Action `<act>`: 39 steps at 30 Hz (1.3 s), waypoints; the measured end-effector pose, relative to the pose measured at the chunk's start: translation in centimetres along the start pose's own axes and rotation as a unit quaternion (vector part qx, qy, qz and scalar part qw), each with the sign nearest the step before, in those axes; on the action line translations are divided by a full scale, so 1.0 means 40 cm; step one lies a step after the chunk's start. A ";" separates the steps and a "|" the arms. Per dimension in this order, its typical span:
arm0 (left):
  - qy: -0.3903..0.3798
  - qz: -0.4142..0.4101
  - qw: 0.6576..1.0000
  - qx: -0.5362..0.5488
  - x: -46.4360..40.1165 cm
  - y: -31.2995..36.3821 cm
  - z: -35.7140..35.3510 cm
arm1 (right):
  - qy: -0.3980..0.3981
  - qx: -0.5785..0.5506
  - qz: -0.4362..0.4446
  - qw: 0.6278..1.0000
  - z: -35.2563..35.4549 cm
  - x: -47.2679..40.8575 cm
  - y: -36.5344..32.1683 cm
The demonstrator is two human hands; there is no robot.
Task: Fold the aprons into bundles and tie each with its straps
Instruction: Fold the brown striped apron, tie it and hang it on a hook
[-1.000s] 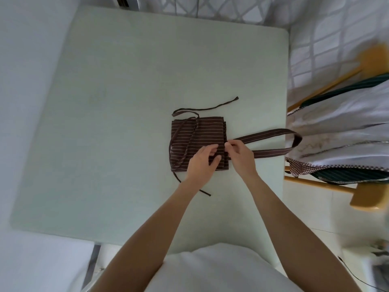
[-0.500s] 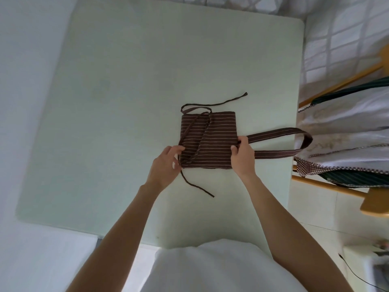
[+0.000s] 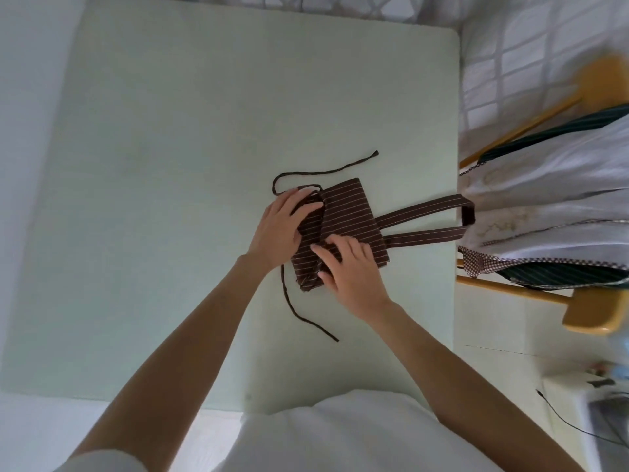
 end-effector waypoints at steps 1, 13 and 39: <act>-0.023 -0.001 1.000 -0.001 -0.016 -0.007 -0.007 | -0.024 -0.011 -0.003 1.000 -0.023 0.009 -0.015; 0.034 0.052 0.998 -0.022 0.129 -0.102 0.057 | 0.037 -0.065 -0.150 0.986 0.075 0.075 0.304; 0.020 0.280 0.946 0.164 -0.104 0.048 -0.068 | 0.046 -0.278 -0.386 0.879 0.100 0.002 0.501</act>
Point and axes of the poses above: each hand's wrist, its own x-axis away from the middle knuckle, its own z-axis out of the back of the hand, y = z × x, the point moved 8 cm from there along -x, towards the middle knuckle, and after that the axes turned 5 degrees about y, right-handed, at the moved point
